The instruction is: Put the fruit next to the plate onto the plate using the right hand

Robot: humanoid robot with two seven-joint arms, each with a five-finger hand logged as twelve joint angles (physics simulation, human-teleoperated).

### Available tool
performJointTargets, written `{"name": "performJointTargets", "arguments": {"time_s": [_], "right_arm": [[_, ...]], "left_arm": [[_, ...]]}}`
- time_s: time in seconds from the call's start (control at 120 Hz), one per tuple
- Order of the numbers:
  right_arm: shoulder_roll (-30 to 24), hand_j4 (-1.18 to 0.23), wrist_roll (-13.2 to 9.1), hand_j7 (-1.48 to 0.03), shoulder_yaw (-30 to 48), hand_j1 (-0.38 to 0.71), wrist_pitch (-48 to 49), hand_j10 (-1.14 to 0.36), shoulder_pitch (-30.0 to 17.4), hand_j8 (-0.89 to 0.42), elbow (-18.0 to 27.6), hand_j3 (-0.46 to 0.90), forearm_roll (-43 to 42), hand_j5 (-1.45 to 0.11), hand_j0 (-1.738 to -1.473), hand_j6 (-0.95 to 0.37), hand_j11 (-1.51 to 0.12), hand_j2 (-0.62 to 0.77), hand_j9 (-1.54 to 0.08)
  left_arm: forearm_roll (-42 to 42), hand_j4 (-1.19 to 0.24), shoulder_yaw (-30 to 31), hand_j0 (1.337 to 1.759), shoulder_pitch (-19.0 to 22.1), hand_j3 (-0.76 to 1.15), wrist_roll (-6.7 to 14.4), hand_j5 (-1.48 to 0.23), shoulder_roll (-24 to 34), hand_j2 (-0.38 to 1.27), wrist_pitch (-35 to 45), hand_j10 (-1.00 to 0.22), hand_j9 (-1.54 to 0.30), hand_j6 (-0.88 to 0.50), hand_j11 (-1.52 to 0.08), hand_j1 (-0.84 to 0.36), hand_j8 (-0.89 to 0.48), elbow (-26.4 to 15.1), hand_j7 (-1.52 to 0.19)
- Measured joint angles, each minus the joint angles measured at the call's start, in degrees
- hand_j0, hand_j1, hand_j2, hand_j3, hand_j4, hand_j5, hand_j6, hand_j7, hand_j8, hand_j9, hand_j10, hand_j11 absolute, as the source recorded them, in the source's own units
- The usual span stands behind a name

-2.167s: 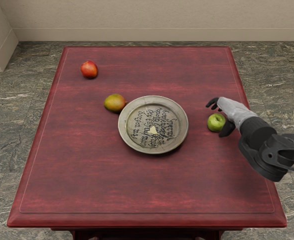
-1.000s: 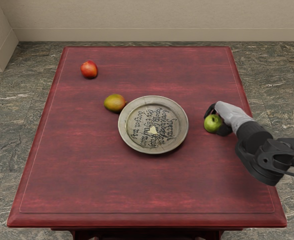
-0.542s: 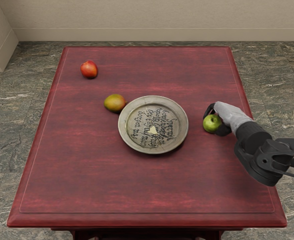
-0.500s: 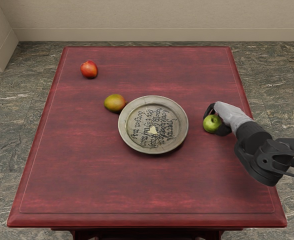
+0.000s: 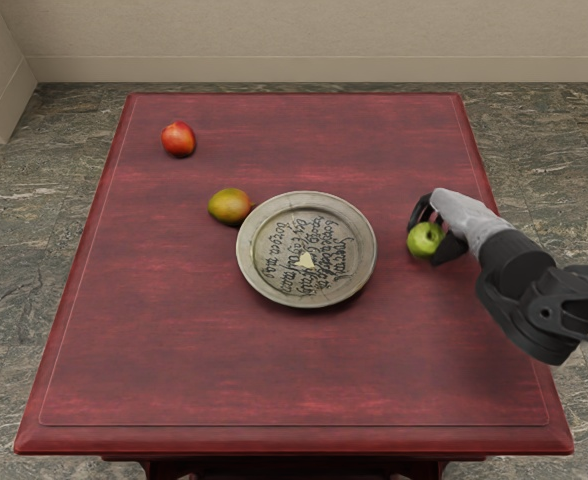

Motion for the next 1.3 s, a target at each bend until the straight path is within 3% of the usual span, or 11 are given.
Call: {"name": "performJointTargets", "arguments": {"time_s": [0.383,0.85,1.025,1.258,1.3], "right_arm": [[0.9,-0.60,0.0,-0.91,0.3,0.25,1.0,-0.69,8.6,-0.50,3.5,0.00,4.1,-0.94,-1.655,-0.43,-0.92,0.19,-0.92],[12.9,-0.58,0.0,-0.92,0.3,0.27,0.9,-0.70,15.8,-0.48,2.3,0.00,8.3,-0.95,-1.656,-0.42,-0.91,0.22,-0.91],[17.7,-0.58,0.0,-0.92,0.2,0.29,0.9,-0.70,16.4,-0.48,-0.6,0.00,9.2,-0.95,-1.656,-0.41,-0.92,0.24,-0.92],[19.0,-0.60,0.0,-0.93,-0.2,0.26,0.7,-0.71,13.3,-0.49,-2.6,0.00,7.8,-0.96,-1.654,-0.43,-0.93,0.22,-0.93],[19.1,-0.58,0.0,-0.88,-0.2,0.25,0.7,-0.67,12.8,-0.49,-2.9,0.00,7.4,-0.90,-1.655,-0.43,-0.88,0.19,-0.88]], "left_arm": [[0.0,-0.01,0.0,1.658,2.1,0.00,0.0,-0.01,0.0,0.00,0.0,-0.01,-0.01,-0.01,-0.01,0.34,-0.01,0.1,-0.01],[0.0,-0.01,0.1,1.658,4.4,0.00,0.0,-0.01,0.0,0.00,0.0,-0.01,-0.01,-0.01,-0.01,0.34,-0.01,0.1,-0.01],[0.0,-0.01,0.1,1.658,4.4,0.00,0.0,-0.01,0.0,0.00,0.0,-0.01,-0.01,-0.01,-0.01,0.34,-0.01,0.1,-0.01],[0.0,-0.01,0.1,1.658,4.3,0.00,0.0,-0.01,0.0,0.00,0.0,-0.01,-0.01,-0.01,-0.01,0.34,-0.01,0.1,-0.01],[0.0,-0.01,0.1,1.658,4.3,0.00,0.0,-0.01,0.0,0.00,0.0,-0.01,-0.01,-0.01,-0.01,0.34,-0.01,0.1,-0.01]]}}
